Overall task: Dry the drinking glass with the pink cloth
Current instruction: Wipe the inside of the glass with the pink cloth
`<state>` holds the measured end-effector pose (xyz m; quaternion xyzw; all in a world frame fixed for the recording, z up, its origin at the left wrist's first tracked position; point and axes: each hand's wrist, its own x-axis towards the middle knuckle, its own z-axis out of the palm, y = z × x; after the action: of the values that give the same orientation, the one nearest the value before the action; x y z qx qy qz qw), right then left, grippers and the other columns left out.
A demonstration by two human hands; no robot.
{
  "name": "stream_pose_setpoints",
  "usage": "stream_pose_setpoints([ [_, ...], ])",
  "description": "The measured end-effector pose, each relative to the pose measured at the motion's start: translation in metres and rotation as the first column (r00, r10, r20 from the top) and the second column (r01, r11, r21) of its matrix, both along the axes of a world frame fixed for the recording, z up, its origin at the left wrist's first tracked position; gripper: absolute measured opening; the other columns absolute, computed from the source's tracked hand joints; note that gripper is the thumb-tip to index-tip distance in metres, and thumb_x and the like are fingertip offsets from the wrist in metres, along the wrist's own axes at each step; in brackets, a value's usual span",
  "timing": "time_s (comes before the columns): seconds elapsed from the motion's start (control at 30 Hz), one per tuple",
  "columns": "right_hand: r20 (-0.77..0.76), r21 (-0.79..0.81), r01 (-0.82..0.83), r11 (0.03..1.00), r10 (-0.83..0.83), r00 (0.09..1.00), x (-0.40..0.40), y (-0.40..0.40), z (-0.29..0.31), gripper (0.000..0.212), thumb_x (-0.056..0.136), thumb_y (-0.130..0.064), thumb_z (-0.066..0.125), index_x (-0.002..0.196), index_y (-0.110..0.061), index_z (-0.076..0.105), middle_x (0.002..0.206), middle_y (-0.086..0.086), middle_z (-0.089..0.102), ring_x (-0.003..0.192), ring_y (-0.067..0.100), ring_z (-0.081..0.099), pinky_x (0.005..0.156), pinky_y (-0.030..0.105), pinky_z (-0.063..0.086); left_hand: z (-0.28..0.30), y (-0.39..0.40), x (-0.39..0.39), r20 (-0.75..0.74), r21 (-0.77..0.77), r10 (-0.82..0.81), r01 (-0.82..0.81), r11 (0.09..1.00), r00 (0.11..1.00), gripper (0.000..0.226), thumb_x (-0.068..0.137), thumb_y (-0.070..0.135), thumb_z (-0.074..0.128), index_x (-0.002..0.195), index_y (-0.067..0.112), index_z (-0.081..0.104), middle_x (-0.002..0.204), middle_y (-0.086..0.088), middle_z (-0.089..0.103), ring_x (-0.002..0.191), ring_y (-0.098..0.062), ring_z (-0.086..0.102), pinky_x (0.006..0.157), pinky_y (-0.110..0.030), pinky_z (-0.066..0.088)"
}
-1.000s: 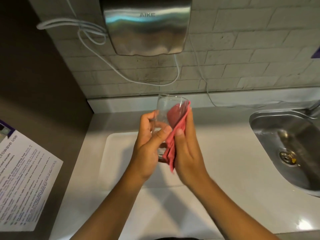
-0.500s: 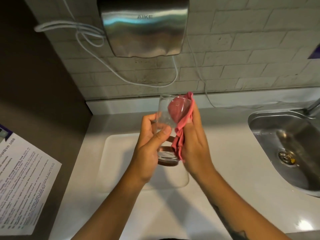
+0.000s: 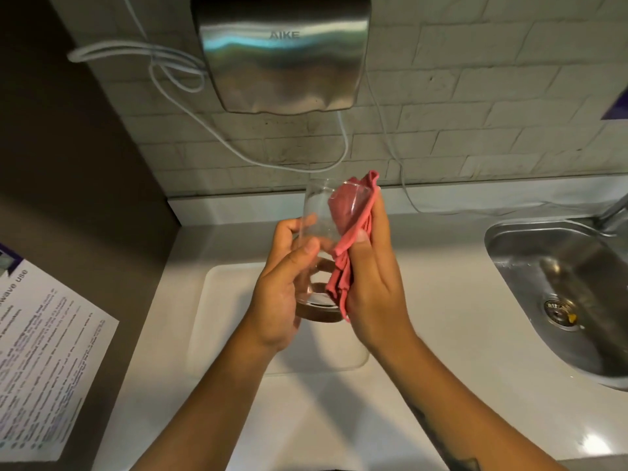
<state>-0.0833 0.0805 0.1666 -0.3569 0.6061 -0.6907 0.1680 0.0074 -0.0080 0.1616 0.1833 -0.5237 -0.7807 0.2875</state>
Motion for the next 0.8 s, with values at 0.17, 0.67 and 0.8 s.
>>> stream_pose_setpoints([
  [0.17, -0.071, 0.003, 0.018, 1.000, -0.018, 0.997, 0.033, 0.011, -0.031, 0.066, 0.114, -0.020, 0.037, 0.175, -0.025, 0.013, 0.179, -0.008, 0.033, 0.166, 0.017, 0.037, 0.135, 0.060, 0.031, 0.001, -0.007, 0.001, 0.081, -0.105, 0.080, -0.071, 0.992, 0.993, 0.040, 0.094, 0.043, 0.060, 0.131, 0.030, 0.055, 0.119, -0.001, 0.070, 0.108, -0.030, 0.064, 0.092, -0.050, 0.047],
  [0.67, -0.079, 0.057, -0.128, 0.990, 0.132, 0.988, 0.023, 0.013, -0.033, 0.070, 0.114, -0.034, 0.036, 0.176, -0.022, 0.006, 0.186, -0.009, 0.013, 0.173, 0.013, 0.015, 0.140, 0.057, 0.021, 0.006, 0.007, 0.008, 0.112, -0.528, 0.423, -0.306, 0.792, 0.899, 0.065, 0.080, 0.048, 0.078, 0.136, 0.043, 0.046, 0.123, 0.019, 0.060, 0.115, -0.002, 0.065, 0.080, -0.012, 0.056],
  [0.8, -0.074, -0.024, -0.150, 0.988, 0.148, 0.986, 0.009, 0.009, -0.019, 0.064, 0.114, -0.024, 0.036, 0.174, -0.028, 0.015, 0.183, -0.005, 0.027, 0.170, 0.016, 0.029, 0.138, 0.056, 0.027, 0.008, 0.010, 0.011, 0.079, -0.470, 0.366, -0.289, 0.834, 0.927, 0.055, 0.080, 0.048, 0.076, 0.128, 0.053, 0.052, 0.120, 0.016, 0.066, 0.113, 0.000, 0.069, 0.086, -0.025, 0.063],
])
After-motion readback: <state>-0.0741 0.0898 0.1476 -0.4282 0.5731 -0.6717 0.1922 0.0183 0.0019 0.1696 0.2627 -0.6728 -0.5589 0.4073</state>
